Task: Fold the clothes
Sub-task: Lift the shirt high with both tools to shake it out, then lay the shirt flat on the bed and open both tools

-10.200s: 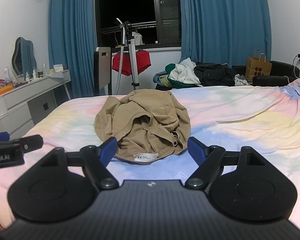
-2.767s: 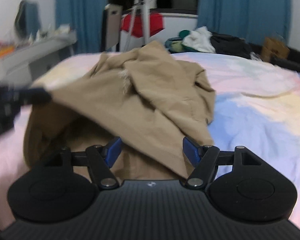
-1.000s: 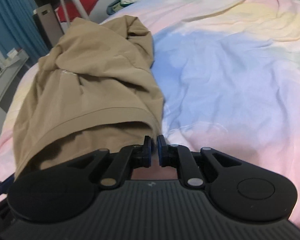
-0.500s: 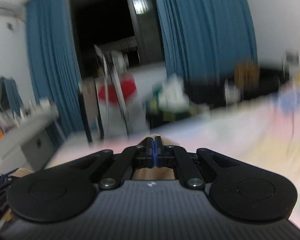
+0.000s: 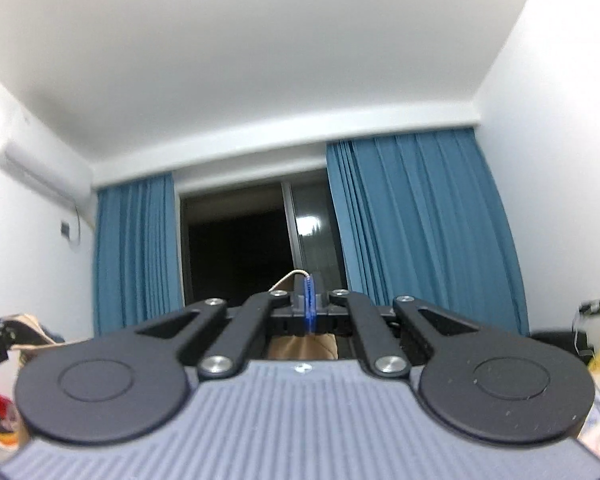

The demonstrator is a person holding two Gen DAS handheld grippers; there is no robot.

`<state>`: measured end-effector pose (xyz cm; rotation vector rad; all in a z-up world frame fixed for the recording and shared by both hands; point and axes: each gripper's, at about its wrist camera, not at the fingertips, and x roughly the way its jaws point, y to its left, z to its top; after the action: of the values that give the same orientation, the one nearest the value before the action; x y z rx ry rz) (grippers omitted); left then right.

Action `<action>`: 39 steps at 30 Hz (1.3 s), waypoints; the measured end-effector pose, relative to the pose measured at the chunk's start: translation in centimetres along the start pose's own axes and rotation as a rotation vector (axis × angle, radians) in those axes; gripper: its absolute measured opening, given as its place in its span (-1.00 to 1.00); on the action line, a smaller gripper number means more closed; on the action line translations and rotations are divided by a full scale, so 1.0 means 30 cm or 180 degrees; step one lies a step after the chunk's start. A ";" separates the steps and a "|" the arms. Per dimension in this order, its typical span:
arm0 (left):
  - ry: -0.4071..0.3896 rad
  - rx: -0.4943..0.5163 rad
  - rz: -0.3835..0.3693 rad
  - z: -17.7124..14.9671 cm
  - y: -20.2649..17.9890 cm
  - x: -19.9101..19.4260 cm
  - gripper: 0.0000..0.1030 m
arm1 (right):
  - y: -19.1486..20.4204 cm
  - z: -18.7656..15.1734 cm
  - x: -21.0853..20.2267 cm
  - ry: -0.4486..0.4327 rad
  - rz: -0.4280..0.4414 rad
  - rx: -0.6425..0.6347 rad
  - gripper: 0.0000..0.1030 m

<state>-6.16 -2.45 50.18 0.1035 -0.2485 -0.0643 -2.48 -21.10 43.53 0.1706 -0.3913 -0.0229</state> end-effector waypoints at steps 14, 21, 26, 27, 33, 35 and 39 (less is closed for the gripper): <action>0.0564 0.0057 0.0126 -0.297 0.011 0.204 -0.86 | 0.011 -0.284 0.158 0.0496 0.0082 -0.0137 -0.94; 0.1000 0.0032 0.0141 -0.765 0.029 0.623 -0.85 | -0.016 -0.768 0.502 0.0975 -0.0167 -0.0183 -0.94; 0.1242 0.0053 0.0095 -1.219 -0.017 0.967 -0.84 | -0.063 -1.235 0.773 0.1171 -0.0433 -0.0259 -0.94; 0.1310 -0.0001 0.0065 -1.323 -0.023 1.041 -0.84 | -0.072 -1.346 0.823 0.1206 -0.0489 -0.0296 -0.94; 0.2101 -0.0112 0.0036 -1.997 -0.025 1.352 -0.84 | -0.216 -1.977 1.041 0.2029 -0.0568 -0.0279 -0.94; 0.2424 -0.0228 0.0080 -2.193 0.017 1.435 -0.84 | -0.259 -2.141 1.085 0.2384 -0.0551 -0.0303 -0.93; 0.2887 -0.0344 0.0101 -2.451 0.071 1.513 -0.72 | -0.295 -2.370 1.100 0.3006 -0.0454 -0.0281 -0.92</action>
<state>56.13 3.14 -9.49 0.0137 0.6588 0.0051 55.24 -20.20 -10.22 0.1057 0.5638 -0.0954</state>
